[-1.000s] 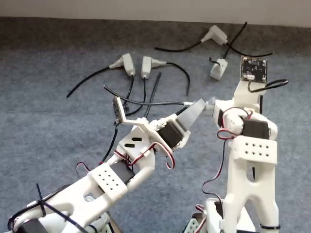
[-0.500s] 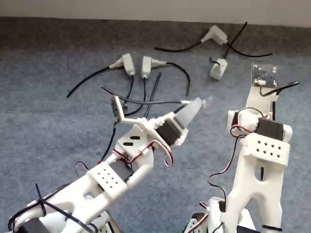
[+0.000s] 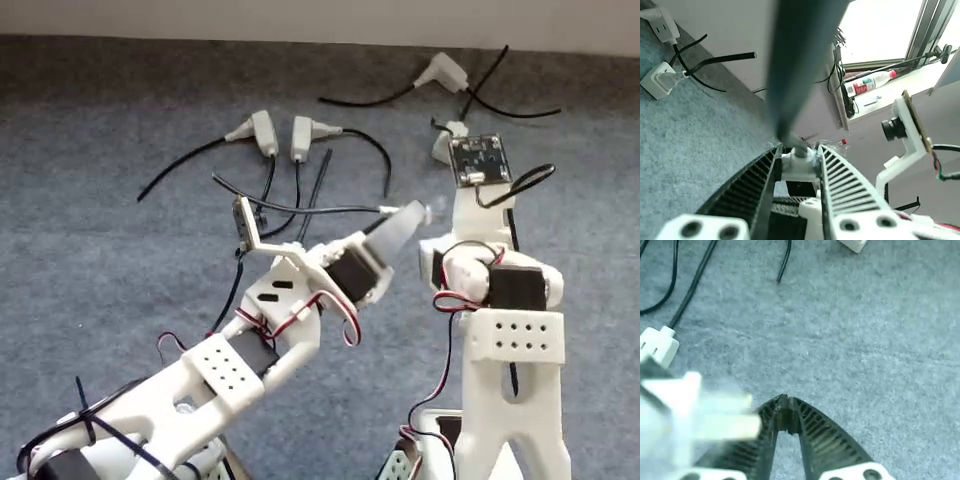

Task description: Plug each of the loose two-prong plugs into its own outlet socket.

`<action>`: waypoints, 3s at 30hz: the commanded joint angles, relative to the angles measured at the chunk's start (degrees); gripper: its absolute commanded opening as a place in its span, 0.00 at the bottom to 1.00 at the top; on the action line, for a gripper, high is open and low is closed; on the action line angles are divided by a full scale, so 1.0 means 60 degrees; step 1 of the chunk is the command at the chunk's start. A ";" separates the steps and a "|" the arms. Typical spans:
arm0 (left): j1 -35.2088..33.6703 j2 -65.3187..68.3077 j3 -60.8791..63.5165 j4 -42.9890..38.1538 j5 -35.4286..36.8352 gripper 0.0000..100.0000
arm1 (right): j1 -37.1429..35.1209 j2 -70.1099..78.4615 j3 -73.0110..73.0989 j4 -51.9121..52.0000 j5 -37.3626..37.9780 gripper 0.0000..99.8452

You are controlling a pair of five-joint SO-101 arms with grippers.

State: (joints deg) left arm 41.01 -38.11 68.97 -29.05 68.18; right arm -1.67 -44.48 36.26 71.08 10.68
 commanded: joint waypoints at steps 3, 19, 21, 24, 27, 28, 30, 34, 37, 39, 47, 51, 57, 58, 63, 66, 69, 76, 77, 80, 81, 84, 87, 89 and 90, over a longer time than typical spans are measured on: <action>0.0623 -0.0300 0.0095 -0.0147 -0.0073 0.01 | -0.0066 0.1443 -0.0388 -0.0930 -0.0234 0.01; 0.1092 -0.0242 0.0227 -0.0147 -0.0103 0.01 | -0.0066 0.3026 -0.3641 -0.0256 -0.0293 0.01; 0.1194 -0.0242 0.0227 -0.0147 -0.0103 0.01 | -0.0081 0.3011 -0.3802 -0.0212 -0.0293 0.01; 0.1414 -0.0242 0.0344 -0.0132 -0.0103 0.01 | -0.0110 0.3011 -0.3978 0.0095 -0.0293 0.01; 0.1458 -0.0242 0.0374 -0.0132 -0.0103 0.01 | -0.0066 0.2938 -0.3919 0.0256 -0.0293 0.01; 0.1414 -0.0242 0.0344 -0.0132 -0.0103 0.01 | -0.0051 0.2938 -0.3905 0.0344 -0.0293 0.01; 0.1165 -0.0242 0.0315 -0.0132 -0.0117 0.01 | 0.0212 0.2938 -0.3905 0.0579 -0.0293 0.01; 0.0286 -0.0227 -0.0037 -0.0059 -0.0073 0.01 | 0.1267 0.2923 -0.3890 0.0652 -0.0220 0.01; -0.0388 -0.0227 -0.0637 0.0864 -0.0059 0.01 | 0.2264 0.2923 -0.3890 0.0799 0.0205 0.01; -0.0755 -0.0227 -0.1209 0.1890 -0.0059 0.01 | 0.2806 0.2923 -0.3890 0.0989 0.0689 0.01; -0.1751 -0.0227 -0.2747 0.4527 -0.0059 0.01 | 0.4857 0.2923 -0.3612 0.1458 0.1436 0.01; -0.2454 -0.0227 -0.3421 0.5553 -0.0103 0.01 | 0.5502 0.2923 -0.2864 0.1429 0.1963 0.01; -0.3158 -0.0227 -0.4696 0.8410 -0.2256 0.01 | 0.6029 0.2923 -0.1473 0.1194 0.2066 0.01; -0.3158 -0.0227 -0.4799 0.8879 -0.2901 0.01 | 0.6088 0.2923 -0.1194 0.1004 0.2066 0.01; -0.3128 -0.0242 -0.4828 1.0799 -0.5714 0.01 | 0.6234 0.2923 0.0374 0.0037 0.2051 0.01; -0.3128 -0.0242 -0.4872 1.2088 -0.7253 0.01 | 0.6147 0.2923 0.1370 -0.0564 0.2007 0.01; -0.3143 -0.0286 -0.4886 1.3114 -0.8205 0.01 | 0.6132 0.2923 0.2308 -0.1253 0.1993 0.01; -0.3143 -0.0212 -0.5121 1.4549 -0.8322 0.01 | 0.6073 0.2923 0.4388 -0.2733 0.1187 0.01; -0.3158 -0.0183 -0.5282 1.4828 -0.8454 0.01 | 0.6073 0.2923 0.4637 -0.2923 0.1055 0.01; -0.3187 0.0344 -0.5985 1.5604 -0.9509 0.01 | 0.6088 0.2923 0.5077 -0.3231 0.1011 0.01; -0.3201 0.0637 -0.6234 1.5795 -0.9802 0.01 | 0.6103 0.2923 0.5106 -0.3231 0.0996 0.01; -0.3377 0.1678 -0.7040 1.6293 -1.0359 0.01 | 0.6132 0.2923 0.5150 -0.3245 0.0996 0.01; -0.3495 0.2806 -0.8007 1.7070 -1.0535 0.01 | 0.6161 0.2923 0.5150 -0.3304 0.0982 0.01; -0.3509 0.3670 -0.8681 1.7582 -1.0535 0.01 | 0.6161 0.2923 0.5165 -0.3363 0.0879 0.01; -0.3509 0.4110 -0.9018 1.7788 -1.0535 0.01 | 0.6176 0.2923 0.5165 -0.3436 0.0674 0.01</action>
State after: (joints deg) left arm 20.26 -18.59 21.49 74.07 5.41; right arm 35.16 -26.90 66.86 52.35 17.36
